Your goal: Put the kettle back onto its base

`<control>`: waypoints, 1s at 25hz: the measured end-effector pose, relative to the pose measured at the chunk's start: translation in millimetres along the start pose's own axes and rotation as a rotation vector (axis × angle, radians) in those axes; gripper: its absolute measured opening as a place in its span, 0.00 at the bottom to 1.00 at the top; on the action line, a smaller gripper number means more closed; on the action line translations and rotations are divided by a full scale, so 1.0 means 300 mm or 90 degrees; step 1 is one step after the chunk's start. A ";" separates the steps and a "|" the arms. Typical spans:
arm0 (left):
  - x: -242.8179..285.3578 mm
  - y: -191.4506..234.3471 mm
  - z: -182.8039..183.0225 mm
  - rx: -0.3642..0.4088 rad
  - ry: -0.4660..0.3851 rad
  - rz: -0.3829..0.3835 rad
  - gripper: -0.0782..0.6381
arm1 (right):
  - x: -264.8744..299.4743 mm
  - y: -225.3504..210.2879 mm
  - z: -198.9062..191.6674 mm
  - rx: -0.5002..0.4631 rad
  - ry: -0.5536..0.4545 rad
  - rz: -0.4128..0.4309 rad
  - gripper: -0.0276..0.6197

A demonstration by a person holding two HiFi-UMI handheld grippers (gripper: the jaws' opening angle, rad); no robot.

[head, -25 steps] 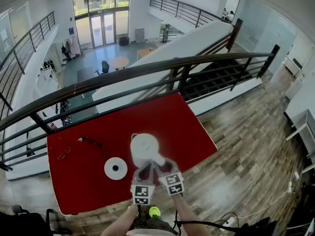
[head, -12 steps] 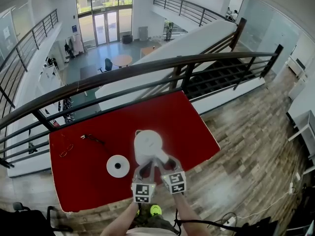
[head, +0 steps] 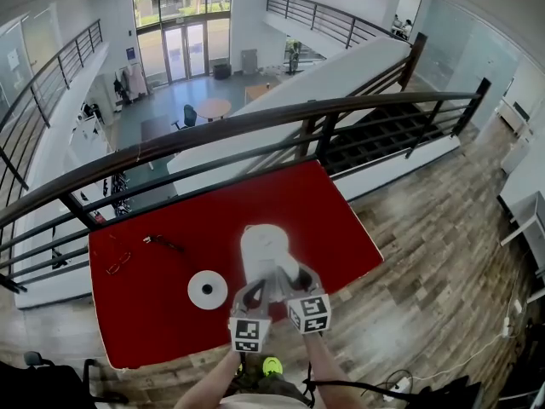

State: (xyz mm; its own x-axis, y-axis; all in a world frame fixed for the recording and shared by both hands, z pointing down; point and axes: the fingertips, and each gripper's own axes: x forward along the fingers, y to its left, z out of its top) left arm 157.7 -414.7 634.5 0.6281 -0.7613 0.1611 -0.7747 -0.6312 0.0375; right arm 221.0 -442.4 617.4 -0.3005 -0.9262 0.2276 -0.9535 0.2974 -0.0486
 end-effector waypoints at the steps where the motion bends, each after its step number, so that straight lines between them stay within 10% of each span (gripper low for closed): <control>1: -0.002 0.002 0.007 0.003 -0.003 -0.002 0.12 | -0.006 0.000 0.006 -0.005 -0.001 -0.003 0.25; 25: -0.149 0.107 0.107 0.018 -0.046 0.049 0.12 | -0.002 0.195 0.132 -0.036 -0.052 0.046 0.25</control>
State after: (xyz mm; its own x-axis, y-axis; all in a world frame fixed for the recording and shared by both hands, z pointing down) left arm 107.1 -405.8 596.7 0.5709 -0.8160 0.0910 -0.8193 -0.5733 -0.0007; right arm 164.4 -433.5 575.8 -0.3719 -0.9169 0.1450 -0.9270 0.3750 -0.0062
